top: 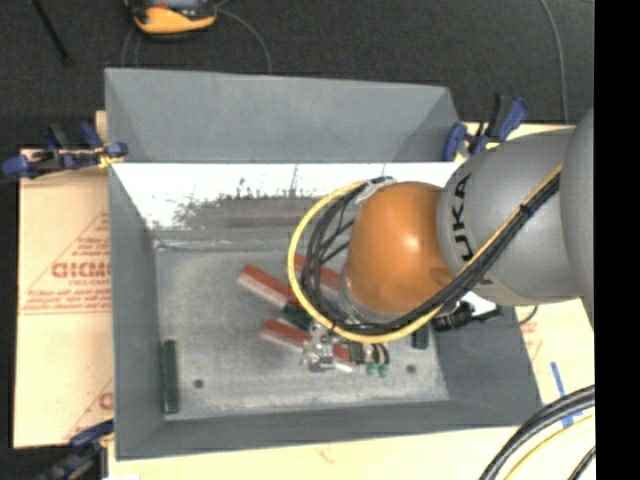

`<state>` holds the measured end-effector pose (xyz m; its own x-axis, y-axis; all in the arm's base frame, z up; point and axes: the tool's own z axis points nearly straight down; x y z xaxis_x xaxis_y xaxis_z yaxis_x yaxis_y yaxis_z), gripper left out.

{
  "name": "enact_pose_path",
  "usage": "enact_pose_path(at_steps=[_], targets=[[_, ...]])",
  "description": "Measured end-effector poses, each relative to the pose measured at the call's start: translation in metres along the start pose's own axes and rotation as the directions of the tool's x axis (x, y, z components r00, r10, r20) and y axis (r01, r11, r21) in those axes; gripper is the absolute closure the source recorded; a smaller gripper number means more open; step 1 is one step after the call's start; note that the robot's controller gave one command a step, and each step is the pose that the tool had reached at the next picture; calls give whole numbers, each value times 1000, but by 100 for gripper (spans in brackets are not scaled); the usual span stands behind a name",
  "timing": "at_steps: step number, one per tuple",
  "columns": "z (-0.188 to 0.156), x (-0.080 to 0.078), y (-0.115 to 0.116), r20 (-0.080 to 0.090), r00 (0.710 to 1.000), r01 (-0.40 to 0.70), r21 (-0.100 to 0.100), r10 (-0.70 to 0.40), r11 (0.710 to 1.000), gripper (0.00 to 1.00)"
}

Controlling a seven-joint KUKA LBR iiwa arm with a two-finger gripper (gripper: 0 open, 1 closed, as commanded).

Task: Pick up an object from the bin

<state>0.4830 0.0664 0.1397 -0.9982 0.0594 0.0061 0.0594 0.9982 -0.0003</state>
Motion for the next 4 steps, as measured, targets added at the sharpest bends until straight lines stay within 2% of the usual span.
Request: enact_pose_path(at_steps=[1, 2, 3, 4], targets=[[-33, -23, 5, 12, 992, 127, 1, -127, 992, 100], [-34, -31, 2, 11, 957, 289, 1, -289, 957, 0], [-34, -31, 2, 11, 957, 288, 1, -288, 958, 0], [56, -56, 13, 16, 990, 141, -2, -141, 990, 100]])
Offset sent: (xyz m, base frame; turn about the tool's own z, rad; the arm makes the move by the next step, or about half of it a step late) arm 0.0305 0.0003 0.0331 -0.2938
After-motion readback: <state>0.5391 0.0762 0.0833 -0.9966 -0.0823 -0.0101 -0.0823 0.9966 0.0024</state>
